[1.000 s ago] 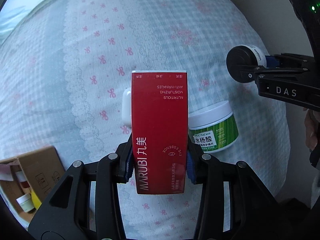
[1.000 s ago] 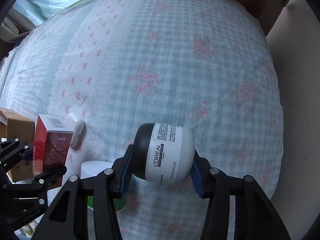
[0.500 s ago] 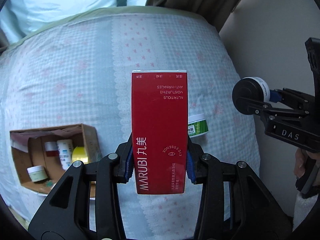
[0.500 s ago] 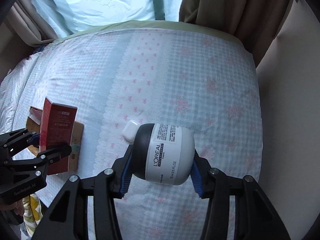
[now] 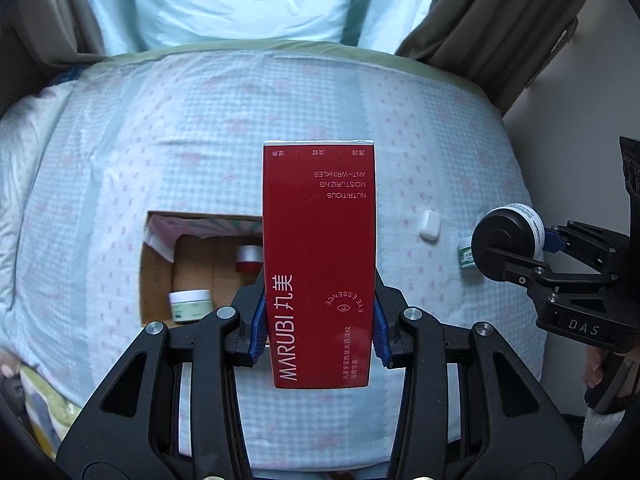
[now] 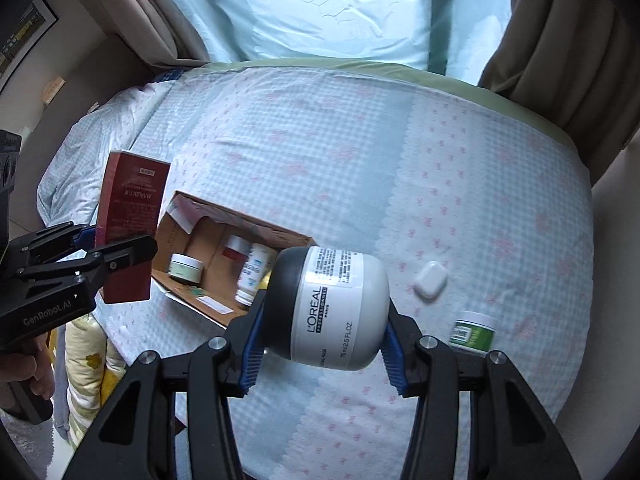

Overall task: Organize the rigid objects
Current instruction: 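Lift the red box and L'Oreal jar toward the cardboard box, then open both tools to drop the red box and L'Oreal jar into the box, then move both tools back toward the white earbud case and green jar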

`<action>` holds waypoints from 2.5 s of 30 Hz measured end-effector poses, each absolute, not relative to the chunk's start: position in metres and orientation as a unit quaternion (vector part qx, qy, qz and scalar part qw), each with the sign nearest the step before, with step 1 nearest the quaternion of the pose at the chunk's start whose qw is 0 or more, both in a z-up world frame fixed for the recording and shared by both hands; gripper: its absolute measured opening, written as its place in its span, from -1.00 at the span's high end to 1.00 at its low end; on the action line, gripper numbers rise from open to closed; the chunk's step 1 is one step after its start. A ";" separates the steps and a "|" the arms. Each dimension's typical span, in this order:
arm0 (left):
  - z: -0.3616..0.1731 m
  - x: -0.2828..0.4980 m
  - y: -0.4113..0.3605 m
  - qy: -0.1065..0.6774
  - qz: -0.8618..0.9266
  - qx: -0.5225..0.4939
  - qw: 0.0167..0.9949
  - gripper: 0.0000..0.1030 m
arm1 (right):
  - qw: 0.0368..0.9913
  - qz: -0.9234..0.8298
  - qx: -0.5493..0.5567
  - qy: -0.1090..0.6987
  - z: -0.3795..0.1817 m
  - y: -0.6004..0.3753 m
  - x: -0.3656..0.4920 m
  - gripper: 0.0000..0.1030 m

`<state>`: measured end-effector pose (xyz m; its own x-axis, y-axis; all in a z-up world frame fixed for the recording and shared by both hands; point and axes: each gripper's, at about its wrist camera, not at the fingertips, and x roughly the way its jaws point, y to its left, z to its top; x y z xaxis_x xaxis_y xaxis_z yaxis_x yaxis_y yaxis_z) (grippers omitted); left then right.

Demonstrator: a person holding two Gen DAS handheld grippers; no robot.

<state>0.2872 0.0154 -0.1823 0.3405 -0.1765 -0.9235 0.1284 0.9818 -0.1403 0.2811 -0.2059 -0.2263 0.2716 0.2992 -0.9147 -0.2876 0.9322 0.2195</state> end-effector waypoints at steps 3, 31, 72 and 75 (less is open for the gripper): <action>-0.202 0.292 0.056 0.582 -0.088 -0.029 0.808 0.27 | 0.792 0.190 0.004 0.581 -0.238 -0.163 0.282 0.10; -0.393 0.331 0.126 0.671 -0.153 0.069 0.722 0.27 | 0.715 0.114 0.014 0.690 -0.401 -0.023 0.298 0.10; -0.334 0.326 0.110 0.649 -0.128 0.093 0.744 -1.00 | 0.760 0.129 0.022 0.637 -0.358 -0.062 0.262 -1.00; -0.312 0.319 0.107 0.640 -0.130 0.101 0.751 -1.00 | 0.771 0.123 0.024 0.624 -0.336 -0.067 0.253 -1.00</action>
